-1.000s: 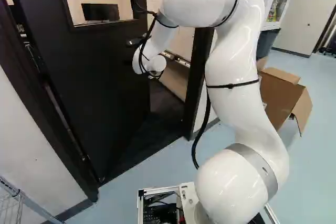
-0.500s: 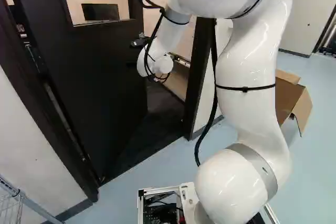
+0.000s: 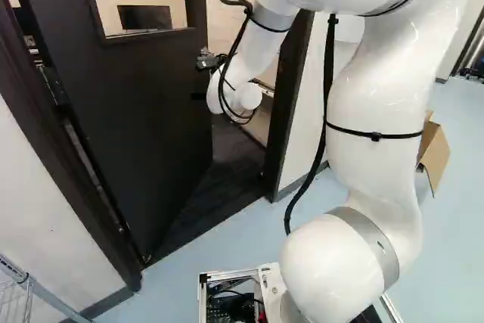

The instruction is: Open the door and move inside

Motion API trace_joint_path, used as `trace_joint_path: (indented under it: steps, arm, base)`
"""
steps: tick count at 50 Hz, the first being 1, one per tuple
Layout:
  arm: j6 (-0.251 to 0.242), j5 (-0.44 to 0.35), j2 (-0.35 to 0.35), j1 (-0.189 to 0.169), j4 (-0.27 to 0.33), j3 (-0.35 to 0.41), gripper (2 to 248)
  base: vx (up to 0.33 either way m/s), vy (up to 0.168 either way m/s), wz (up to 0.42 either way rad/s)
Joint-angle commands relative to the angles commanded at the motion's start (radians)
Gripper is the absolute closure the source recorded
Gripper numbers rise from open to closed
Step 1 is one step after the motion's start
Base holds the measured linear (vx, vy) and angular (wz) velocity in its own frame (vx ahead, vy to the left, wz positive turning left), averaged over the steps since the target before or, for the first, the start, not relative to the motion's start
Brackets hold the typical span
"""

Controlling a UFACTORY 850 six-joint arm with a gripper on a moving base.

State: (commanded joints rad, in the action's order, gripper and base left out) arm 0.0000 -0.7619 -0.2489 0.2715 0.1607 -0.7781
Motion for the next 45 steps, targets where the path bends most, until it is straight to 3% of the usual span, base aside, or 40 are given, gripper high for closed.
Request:
trace_joint_path:
  steps: [45]
  arm:
    - [0.0, 0.0, 0.218, -0.088, 0.0, 0.239, 3]
  base:
    - [0.0, 0.0, 0.0]
